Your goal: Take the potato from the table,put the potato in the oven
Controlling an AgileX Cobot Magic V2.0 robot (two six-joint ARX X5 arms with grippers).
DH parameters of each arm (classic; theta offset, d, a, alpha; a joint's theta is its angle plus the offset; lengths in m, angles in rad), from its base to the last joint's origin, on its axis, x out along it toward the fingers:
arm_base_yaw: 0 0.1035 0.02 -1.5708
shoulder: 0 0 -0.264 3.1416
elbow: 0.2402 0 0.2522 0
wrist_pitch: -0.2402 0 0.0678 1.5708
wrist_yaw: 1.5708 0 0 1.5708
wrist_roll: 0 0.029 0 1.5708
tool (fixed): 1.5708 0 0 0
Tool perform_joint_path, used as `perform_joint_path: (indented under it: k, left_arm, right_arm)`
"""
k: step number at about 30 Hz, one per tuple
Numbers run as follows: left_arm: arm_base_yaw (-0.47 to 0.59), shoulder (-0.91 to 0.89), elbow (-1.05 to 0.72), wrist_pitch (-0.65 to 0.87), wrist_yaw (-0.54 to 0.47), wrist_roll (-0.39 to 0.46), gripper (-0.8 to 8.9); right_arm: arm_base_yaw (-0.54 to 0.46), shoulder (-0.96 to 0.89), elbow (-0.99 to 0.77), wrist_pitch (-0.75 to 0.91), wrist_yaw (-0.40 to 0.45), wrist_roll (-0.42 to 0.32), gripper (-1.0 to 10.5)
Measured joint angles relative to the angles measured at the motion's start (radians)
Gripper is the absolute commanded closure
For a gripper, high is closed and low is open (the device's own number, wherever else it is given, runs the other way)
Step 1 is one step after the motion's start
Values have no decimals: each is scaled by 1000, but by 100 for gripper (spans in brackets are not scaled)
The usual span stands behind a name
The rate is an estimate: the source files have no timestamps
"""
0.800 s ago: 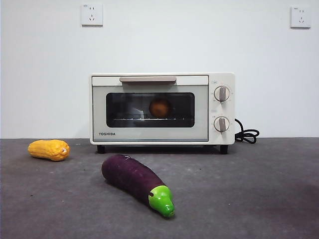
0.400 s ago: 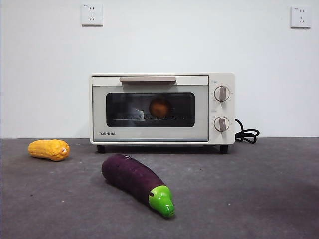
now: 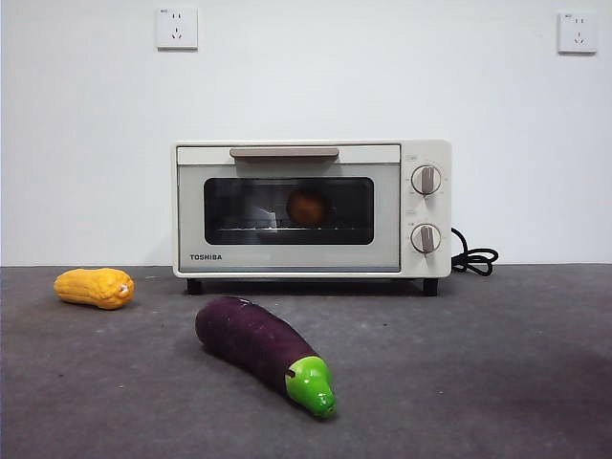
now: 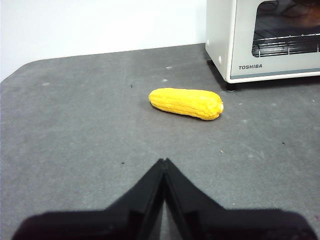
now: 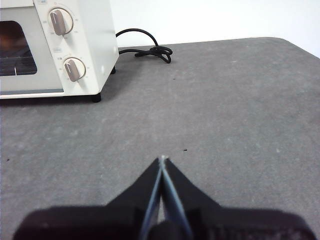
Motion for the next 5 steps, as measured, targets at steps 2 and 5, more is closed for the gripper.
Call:
perform_joint_path:
  k: [2,5]
  left_arm:
    - [0,0,0,0,0,0,817]
    - [0,0,0,0,0,0,817]
  right_arm:
    - [0,0,0,0,0,0,941]
    - [0,0,0,0,0,0,941]
